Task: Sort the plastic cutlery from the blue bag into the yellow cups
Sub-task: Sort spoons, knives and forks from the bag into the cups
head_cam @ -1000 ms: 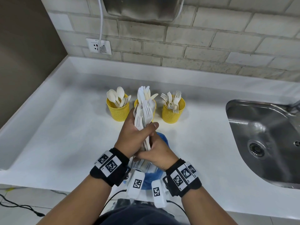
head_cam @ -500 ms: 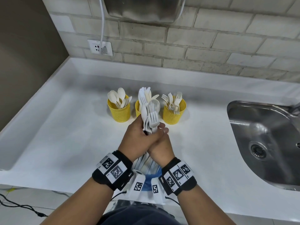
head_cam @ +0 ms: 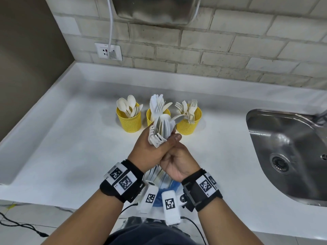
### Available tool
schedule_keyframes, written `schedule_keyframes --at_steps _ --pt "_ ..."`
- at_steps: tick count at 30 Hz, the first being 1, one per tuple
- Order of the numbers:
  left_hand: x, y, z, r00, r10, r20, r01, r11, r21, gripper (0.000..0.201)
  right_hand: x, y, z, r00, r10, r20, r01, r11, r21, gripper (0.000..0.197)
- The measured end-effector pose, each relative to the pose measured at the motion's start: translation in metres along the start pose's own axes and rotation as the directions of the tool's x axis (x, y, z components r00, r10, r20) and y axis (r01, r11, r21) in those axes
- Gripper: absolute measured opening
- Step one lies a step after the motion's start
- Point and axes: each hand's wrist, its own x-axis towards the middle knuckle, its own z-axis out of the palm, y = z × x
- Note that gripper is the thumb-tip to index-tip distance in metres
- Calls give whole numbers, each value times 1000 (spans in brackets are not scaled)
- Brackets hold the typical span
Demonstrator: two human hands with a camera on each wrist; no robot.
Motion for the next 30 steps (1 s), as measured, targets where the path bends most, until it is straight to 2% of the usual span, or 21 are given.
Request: schedule_keyframes --at_steps 2,7,11,13,16,19,21,23,25,27,30 --pt "-1 0 1 1000 6 17 -6 1000 -1 11 1 -1 -2 1000 25 1 -25 995 94 65" --pt "1 1 0 1000 -18 -5 18 999 27 15 -6 -5 -5 996 66 65 -74 990 121 52" --pt "-5 -11 2 995 -85 -49 88 993 79 20 -5 -4 -4 993 89 81 -97 989 107 64" --pt "-7 -16 3 996 -83 -38 88 982 164 27 -5 -5 -3 995 98 25 -100 992 79 61" --pt "-8 -14 4 996 -77 -48 84 983 161 16 -9 -7 -2 993 114 -24 -114 993 22 55" --pt "-9 -6 2 999 -33 -35 38 988 152 14 -10 -11 -4 992 104 -66 -113 984 -141 59" --pt "-9 -5 -1 1000 4 -10 -2 988 154 14 -9 -15 -7 990 48 -132 -82 962 -260 60" --pt "-9 -3 -3 999 24 21 -27 989 147 15 -11 -22 -10 985 -53 -162 -11 928 -373 48" --pt "-9 -3 -3 998 35 48 -42 987 154 16 -15 -33 -10 971 -194 -137 110 880 -463 25" --pt "-10 -4 -2 997 -13 76 2 991 134 17 -20 -48 -6 937 -338 -90 241 810 -534 13" --pt "-11 -2 4 990 -70 122 53 989 138 17 -32 -69 3 876 -482 18 376 659 -651 21"
